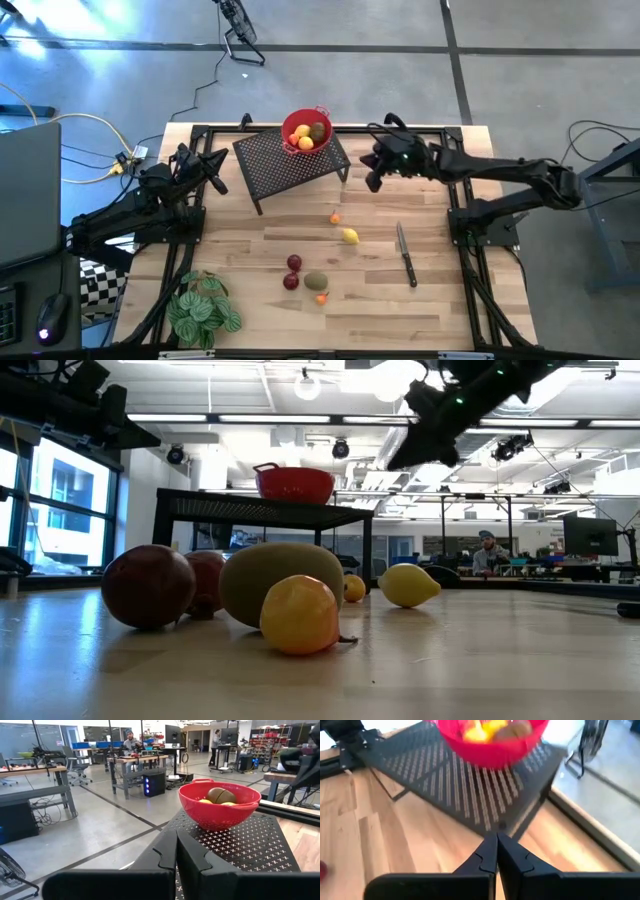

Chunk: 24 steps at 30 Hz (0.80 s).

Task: Pick & Place Fruit
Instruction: Put the top pear into the red strainer bowl on the shelf

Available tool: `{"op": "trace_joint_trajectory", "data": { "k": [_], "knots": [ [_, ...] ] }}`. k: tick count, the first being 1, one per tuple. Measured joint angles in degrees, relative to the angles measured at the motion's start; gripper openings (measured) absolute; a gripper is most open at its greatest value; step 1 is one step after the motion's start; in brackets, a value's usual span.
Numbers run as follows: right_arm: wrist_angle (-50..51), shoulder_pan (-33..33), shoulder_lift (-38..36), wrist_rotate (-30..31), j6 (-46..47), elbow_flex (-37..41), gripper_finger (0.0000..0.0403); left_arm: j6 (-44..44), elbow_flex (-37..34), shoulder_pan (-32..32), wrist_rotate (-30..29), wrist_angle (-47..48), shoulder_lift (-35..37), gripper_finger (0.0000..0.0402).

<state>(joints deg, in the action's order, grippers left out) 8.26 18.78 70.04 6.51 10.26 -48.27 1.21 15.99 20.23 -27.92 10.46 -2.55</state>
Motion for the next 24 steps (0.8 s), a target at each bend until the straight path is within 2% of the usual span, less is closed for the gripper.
{"op": "trace_joint_trajectory", "data": {
  "k": [9,17,24],
  "knots": [
    [-0.2,-2.4,-4.7,0.9,8.9,8.5,0.0002,0.0,0.0,0.0,0.0,0.0,0.0,0.0000],
    [-0.1,-4.1,-4.0,0.5,9.5,12.7,0.0002,0.0,0.0,0.0,0.0,0.0,0.0,0.0000],
    [-2.1,-4.2,-4.0,-5.0,9.0,13.6,0.0002,0.0,0.0,0.0,0.0,0.0,0.0,0.0000]
  ]
}}
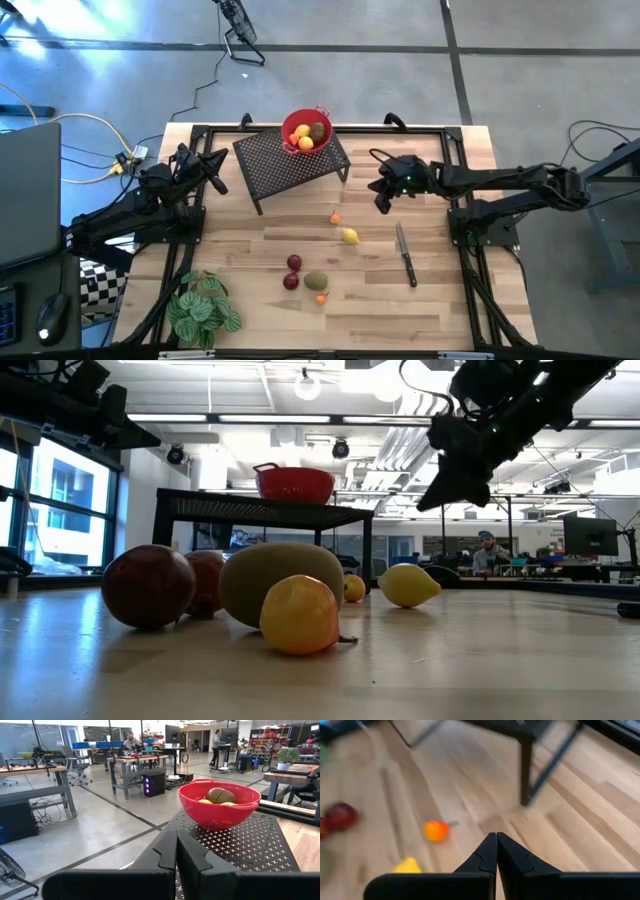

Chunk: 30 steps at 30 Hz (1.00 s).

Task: Pick & Place Fruit
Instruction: Put the top pear into the red strainer bowl on the shelf

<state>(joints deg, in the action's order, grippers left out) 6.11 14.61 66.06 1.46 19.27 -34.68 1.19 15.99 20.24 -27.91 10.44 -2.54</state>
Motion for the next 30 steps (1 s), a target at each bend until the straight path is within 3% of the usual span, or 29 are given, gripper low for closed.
{"op": "trace_joint_trajectory", "data": {
  "k": [10,12,16,19,23,30],
  "knots": [
    [-13.1,-0.1,0.0,-10.3,2.3,-0.1,0.0002,-0.2,0.0,0.0,0.0,0.0,0.0,0.0000],
    [-14.0,-1.6,0.0,-6.9,4.8,-0.3,0.0002,-0.2,0.0,0.0,0.0,0.0,0.0,0.0000],
    [-10.4,-7.3,0.7,7.0,5.0,-2.2,0.0002,-0.2,0.0,0.0,0.0,0.0,0.0,0.0000],
    [-9.0,-10.9,2.1,13.5,6.3,-4.6,0.0002,-0.2,0.0,0.0,0.0,0.0,0.0,0.0000],
    [-7.9,-14.1,6.3,16.9,6.5,-9.7,0.0002,-0.2,0.0,0.0,0.0,0.0,0.0,0.0000],
    [7.5,-16.0,18.2,19.6,9.6,-23.5,0.0002,-0.2,0.0,0.0,0.0,0.1,0.0,0.0000]
  ]
}}
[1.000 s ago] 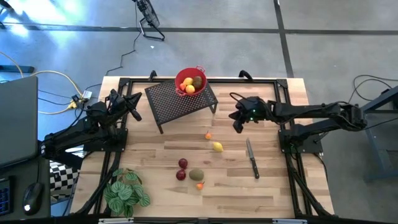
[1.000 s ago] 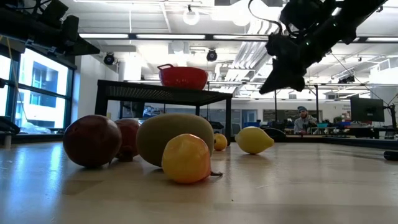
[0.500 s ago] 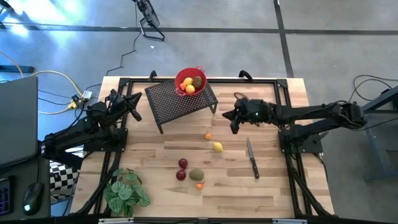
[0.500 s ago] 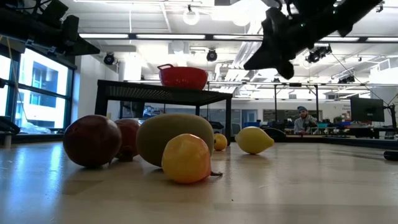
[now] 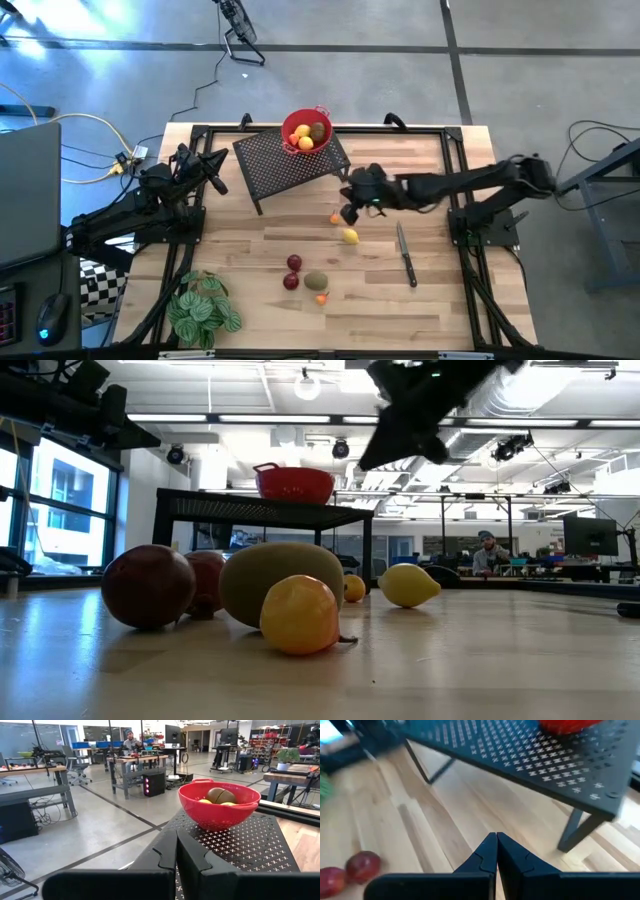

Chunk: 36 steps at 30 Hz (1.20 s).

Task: Pick & Place Fruit
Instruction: Put the top pear into the red strainer bowl on the shelf

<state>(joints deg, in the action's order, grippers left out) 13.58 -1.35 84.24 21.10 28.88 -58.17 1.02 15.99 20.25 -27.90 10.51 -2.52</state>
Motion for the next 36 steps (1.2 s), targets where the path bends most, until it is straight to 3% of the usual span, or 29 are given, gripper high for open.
{"op": "trace_joint_trajectory", "data": {
  "k": [4,8,21,24,29,36],
  "knots": [
    [8.8,-0.6,7.5,-0.2,0.1,-8.1,0.0002,0.0,0.0,0.0,0.0,0.0,0.0,0.0000],
    [11.1,-0.6,12.3,-1.8,0.5,-12.9,0.0002,0.0,0.0,0.0,0.0,0.1,0.0,0.0000],
    [14.8,-0.5,15.6,-6.6,3.7,-14.1,0.0006,0.0,0.0,0.0,0.0,0.5,0.0,0.0000],
    [16.5,-0.5,15.6,-7.6,2.6,-14.1,0.0028,0.0,0.0,0.0,0.0,0.8,0.0,0.0000],
    [17.2,-0.5,16.7,-8.1,3.1,-14.1,0.0104,0.0,0.0,0.0,0.0,2.6,0.0,0.0000],
    [16.4,0.7,20.2,-10.1,11.7,-14.1,0.0175,-1.7,0.0,0.0,0.0,3.4,0.0,0.0000]
  ]
}}
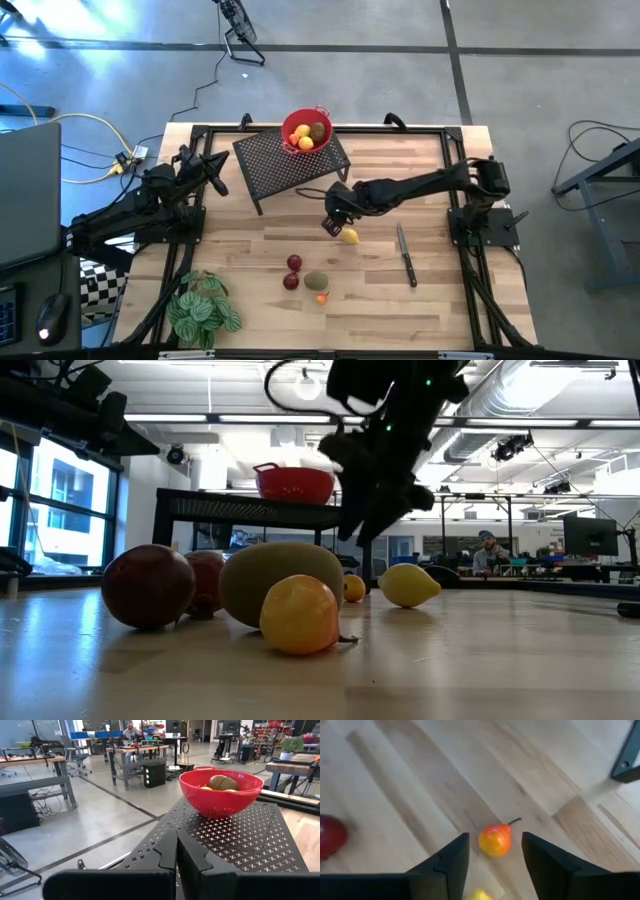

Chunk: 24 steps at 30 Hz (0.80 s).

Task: Pick & Place Fruit
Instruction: Put the top pear into the red strainer bowl on the shelf

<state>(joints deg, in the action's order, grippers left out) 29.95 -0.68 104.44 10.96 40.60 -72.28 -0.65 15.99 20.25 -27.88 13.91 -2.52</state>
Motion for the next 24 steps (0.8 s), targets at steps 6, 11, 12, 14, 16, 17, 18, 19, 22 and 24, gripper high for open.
{"op": "trace_joint_trajectory", "data": {
  "k": [6,11,12,14,16,17,18,19,22,24],
  "knots": [
    [-1.2,0.0,2.4,0.0,1.7,0.0,0.0178,0.0,0.0,0.0,0.0,0.0,0.0,0.0000],
    [-1.1,0.0,3.5,-0.2,3.4,0.0,0.0175,0.1,0.0,0.0,0.0,0.0,0.0,0.0000],
    [-1.1,0.1,3.7,-0.3,3.9,0.0,0.0175,0.1,0.0,0.0,0.0,0.0,0.0,0.0000],
    [-0.3,0.1,3.9,-0.5,4.2,0.1,0.0176,0.1,0.0,0.0,0.0,0.0,0.0,0.0000],
    [-1.5,0.0,4.5,-0.6,4.2,0.0,0.0177,0.1,0.0,0.0,0.0,0.0,0.0,0.0000],
    [-1.8,0.0,4.7,-0.7,4.2,-0.1,0.0178,0.1,0.0,0.0,0.0,0.0,0.0,0.0000],
    [-1.5,0.0,4.9,-0.9,4.2,0.0,0.0178,0.2,0.0,0.0,0.0,0.0,0.0,0.0000],
    [-1.5,0.0,5.2,-0.9,4.2,0.0,0.0178,0.1,0.0,0.0,0.0,0.0,0.0,0.0000],
    [-2.2,0.0,6.2,-1.2,4.2,0.0,0.0178,0.1,0.0,0.0,0.0,0.0,0.0,0.0000],
    [-2.2,0.0,7.0,-1.7,4.2,0.0,0.0178,0.1,0.0,0.0,0.0,0.0,0.0,0.0000]
  ]
}}
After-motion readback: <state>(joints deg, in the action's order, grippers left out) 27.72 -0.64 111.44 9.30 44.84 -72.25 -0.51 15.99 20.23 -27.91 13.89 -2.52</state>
